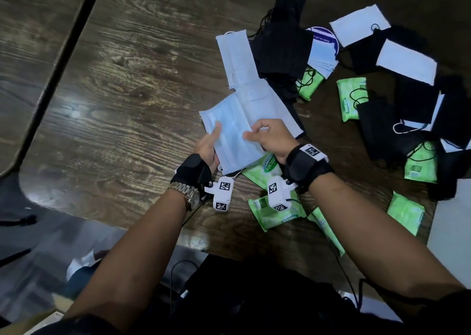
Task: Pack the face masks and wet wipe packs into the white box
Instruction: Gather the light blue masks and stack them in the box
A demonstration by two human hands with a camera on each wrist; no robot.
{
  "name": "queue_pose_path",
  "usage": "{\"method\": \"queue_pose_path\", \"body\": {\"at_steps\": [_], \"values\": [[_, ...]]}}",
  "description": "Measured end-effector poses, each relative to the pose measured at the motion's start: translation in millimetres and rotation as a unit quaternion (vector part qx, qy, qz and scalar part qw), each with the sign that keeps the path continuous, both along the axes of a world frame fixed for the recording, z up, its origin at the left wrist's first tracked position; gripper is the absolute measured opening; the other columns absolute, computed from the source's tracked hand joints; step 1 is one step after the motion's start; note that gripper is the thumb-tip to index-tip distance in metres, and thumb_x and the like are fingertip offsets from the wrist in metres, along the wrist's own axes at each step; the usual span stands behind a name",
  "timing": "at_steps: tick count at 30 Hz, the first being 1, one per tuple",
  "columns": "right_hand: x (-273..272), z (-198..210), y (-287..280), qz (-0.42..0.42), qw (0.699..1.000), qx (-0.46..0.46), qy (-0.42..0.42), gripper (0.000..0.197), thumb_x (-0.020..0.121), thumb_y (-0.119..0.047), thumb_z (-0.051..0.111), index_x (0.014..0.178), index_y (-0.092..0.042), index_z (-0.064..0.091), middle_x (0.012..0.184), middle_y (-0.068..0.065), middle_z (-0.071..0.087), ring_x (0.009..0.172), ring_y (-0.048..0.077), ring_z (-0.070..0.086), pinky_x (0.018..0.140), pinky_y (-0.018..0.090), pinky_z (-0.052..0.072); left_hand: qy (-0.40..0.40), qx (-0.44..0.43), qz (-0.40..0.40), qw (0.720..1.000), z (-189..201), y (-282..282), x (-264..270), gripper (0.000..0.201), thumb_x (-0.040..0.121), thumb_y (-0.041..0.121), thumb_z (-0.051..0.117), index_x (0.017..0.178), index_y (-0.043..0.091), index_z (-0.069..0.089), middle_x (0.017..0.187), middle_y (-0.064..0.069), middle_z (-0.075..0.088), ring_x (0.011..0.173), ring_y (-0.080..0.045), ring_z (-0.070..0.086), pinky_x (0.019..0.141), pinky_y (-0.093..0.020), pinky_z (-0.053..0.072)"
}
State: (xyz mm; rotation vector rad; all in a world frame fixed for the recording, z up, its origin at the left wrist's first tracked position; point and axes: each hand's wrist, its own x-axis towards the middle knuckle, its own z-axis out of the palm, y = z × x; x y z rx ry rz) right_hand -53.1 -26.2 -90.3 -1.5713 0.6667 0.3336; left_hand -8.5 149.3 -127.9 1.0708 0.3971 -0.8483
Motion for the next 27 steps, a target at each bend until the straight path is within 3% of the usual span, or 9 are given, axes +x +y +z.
{"method": "queue_pose_path", "body": {"at_steps": [3, 5, 7, 10, 15, 20, 23, 25, 27], "values": [[6, -13, 1, 0.012, 0.985, -0.174, 0.010, 0.051, 0.080, -0.038, 0.080, 0.057, 0.000, 0.054, 0.050, -0.001, 0.045, 0.049, 0.014, 0.042, 0.057, 0.026, 0.036, -0.039, 0.107, 0.008, 0.993, -12, -1, 1, 0.029, 0.085, 0.010, 0.069, 0.113, 0.004, 0.062, 0.110, -0.017, 0.068, 0.096, -0.034, 0.066, 0.092, -0.058, 0.049], [14, -16, -6, -0.033, 0.952, -0.305, 0.024, 0.049, 0.084, -0.046, 0.072, 0.062, -0.005, 0.057, 0.060, 0.001, 0.056, 0.060, 0.019, 0.053, 0.064, 0.029, 0.041, -0.055, 0.165, 0.009, 0.985, -15, 0, 2, 0.026, 0.086, 0.002, 0.067, 0.112, 0.006, 0.063, 0.107, -0.015, 0.068, 0.088, -0.027, 0.067, 0.090, -0.055, 0.052], [20, -19, -14, -0.053, 0.921, -0.382, 0.057, 0.043, 0.082, -0.051, 0.070, 0.088, -0.010, 0.062, 0.092, 0.006, 0.066, 0.090, 0.028, 0.062, 0.077, 0.036, 0.048, -0.053, 0.171, 0.014, 0.984, -15, 1, 3, 0.030, 0.087, -0.001, 0.064, 0.117, 0.003, 0.061, 0.110, -0.017, 0.067, 0.084, -0.025, 0.067, 0.085, -0.047, 0.053], [26, -30, -20, -0.026, 0.902, -0.417, 0.109, 0.067, 0.071, -0.054, 0.077, 0.114, -0.007, 0.056, 0.120, 0.013, 0.058, 0.112, 0.035, 0.057, 0.092, 0.048, 0.048, -0.052, 0.178, 0.011, 0.983, -13, 4, 2, 0.034, 0.088, -0.004, 0.060, 0.122, 0.000, 0.059, 0.110, -0.015, 0.066, 0.089, -0.027, 0.065, 0.082, -0.043, 0.052], [29, -29, -21, -0.040, 0.917, -0.390, 0.069, 0.025, 0.080, -0.030, 0.073, 0.082, -0.016, 0.052, 0.086, 0.002, 0.055, 0.088, 0.032, 0.058, 0.084, 0.042, 0.045, -0.038, 0.179, 0.018, 0.983, -12, 7, -1, 0.032, 0.092, -0.003, 0.054, 0.123, 0.005, 0.056, 0.109, -0.014, 0.065, 0.092, -0.030, 0.064, 0.085, -0.046, 0.052], [9, -5, -4, 0.011, 0.890, -0.434, -0.142, 0.016, 0.075, -0.012, 0.065, 0.071, -0.013, 0.050, 0.072, 0.004, 0.050, 0.066, 0.027, 0.047, 0.060, 0.032, 0.032, -0.012, 0.168, 0.081, 0.982, -5, -7, -4, 0.034, 0.095, -0.003, 0.048, 0.128, 0.002, 0.053, 0.112, -0.016, 0.062, 0.094, -0.030, 0.062, 0.084, -0.046, 0.051], [-11, 0, 20, 0.152, 0.862, -0.457, -0.156, 0.020, 0.075, -0.012, 0.069, 0.076, -0.015, 0.050, 0.084, 0.005, 0.050, 0.078, 0.027, 0.050, 0.065, 0.034, 0.039, 0.023, 0.113, 0.100, 0.988, 1, -22, -7, 0.037, 0.097, 0.017, 0.055, 0.130, 0.001, 0.051, 0.118, -0.019, 0.063, 0.102, -0.035, 0.063, 0.090, -0.048, 0.051], [-20, -4, 30, 0.206, 0.851, -0.457, -0.155, 0.021, 0.076, -0.018, 0.074, 0.079, -0.016, 0.053, 0.087, 0.005, 0.052, 0.085, 0.030, 0.053, 0.066, 0.039, 0.046, 0.065, 0.081, 0.100, 0.990, -9, -31, -4, 0.070, 0.081, 0.055, 0.068, 0.133, 0.009, 0.053, 0.126, -0.016, 0.062, 0.111, -0.035, 0.063, 0.095, -0.051, 0.050], [-24, -9, 31, 0.250, 0.859, -0.422, -0.145, 0.022, 0.077, -0.030, 0.074, 0.086, -0.017, 0.059, 0.093, 0.003, 0.056, 0.091, 0.027, 0.055, 0.073, 0.041, 0.047, 0.076, 0.089, 0.063, 0.991, -7, -37, -4, 0.086, 0.064, 0.068, 0.076, 0.127, 0.012, 0.057, 0.123, -0.012, 0.064, 0.106, -0.030, 0.066, 0.090, -0.049, 0.054]]}}
